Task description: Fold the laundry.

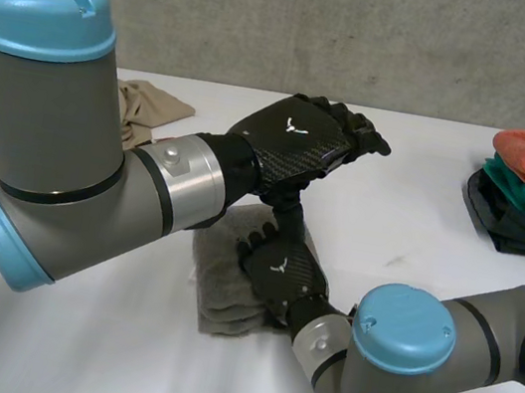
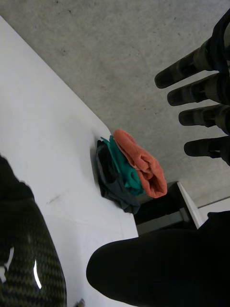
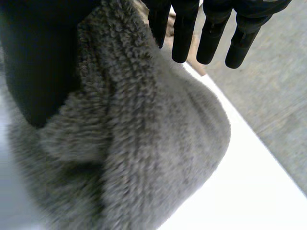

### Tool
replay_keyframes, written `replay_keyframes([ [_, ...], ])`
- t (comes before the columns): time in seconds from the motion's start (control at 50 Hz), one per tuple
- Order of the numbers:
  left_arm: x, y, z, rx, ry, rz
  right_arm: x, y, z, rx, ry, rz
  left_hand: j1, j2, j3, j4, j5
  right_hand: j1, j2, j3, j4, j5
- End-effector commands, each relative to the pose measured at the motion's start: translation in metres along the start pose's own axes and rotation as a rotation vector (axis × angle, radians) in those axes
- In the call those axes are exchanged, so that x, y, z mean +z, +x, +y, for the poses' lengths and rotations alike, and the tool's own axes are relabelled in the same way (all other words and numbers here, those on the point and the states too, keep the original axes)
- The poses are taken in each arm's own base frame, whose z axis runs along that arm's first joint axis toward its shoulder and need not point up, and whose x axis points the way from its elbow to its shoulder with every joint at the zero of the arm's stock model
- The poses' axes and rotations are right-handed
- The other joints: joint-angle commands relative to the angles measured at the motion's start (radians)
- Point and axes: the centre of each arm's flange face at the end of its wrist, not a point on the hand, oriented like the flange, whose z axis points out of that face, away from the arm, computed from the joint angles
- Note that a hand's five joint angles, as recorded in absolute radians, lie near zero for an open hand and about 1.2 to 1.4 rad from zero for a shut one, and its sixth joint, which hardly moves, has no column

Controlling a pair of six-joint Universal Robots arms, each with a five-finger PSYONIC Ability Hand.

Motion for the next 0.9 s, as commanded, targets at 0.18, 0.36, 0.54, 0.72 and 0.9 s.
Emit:
replay_keyframes([
  [0.18, -0.001, 0.001, 0.006, -0.01, -0.017, 0.006, -0.008, 0.0, 0.008, 0.014, -0.056, -0.02, -0.002, -0.014, -0.023, -0.014, -0.034, -0.02, -0.031, -0.007, 0.004, 0.024],
  [0.36, -0.001, 0.001, 0.005, -0.007, -0.013, 0.005, 0.004, 0.002, 0.008, 0.0, -0.012, 0.007, -0.002, -0.014, -0.023, -0.014, -0.034, 0.009, -0.002, 0.022, 0.034, 0.054],
  [0.54, -0.002, -0.004, 0.005, -0.007, -0.012, -0.008, 0.015, 0.003, 0.009, -0.002, -0.001, 0.01, -0.002, -0.014, -0.023, -0.014, -0.034, 0.062, 0.051, 0.075, 0.086, 0.106],
  [0.72, -0.002, -0.005, 0.003, -0.005, -0.007, -0.011, 0.027, 0.025, 0.007, 0.007, 0.039, 0.088, -0.002, -0.014, -0.023, -0.014, -0.034, 1.042, 1.031, 1.055, 1.066, 1.086],
  [0.9, -0.01, -0.032, -0.011, 0.011, 0.029, -0.086, 0.039, 0.112, -0.034, -0.024, 0.201, 0.321, -0.002, -0.014, -0.023, -0.014, -0.034, 1.042, 1.031, 1.055, 1.066, 1.086],
])
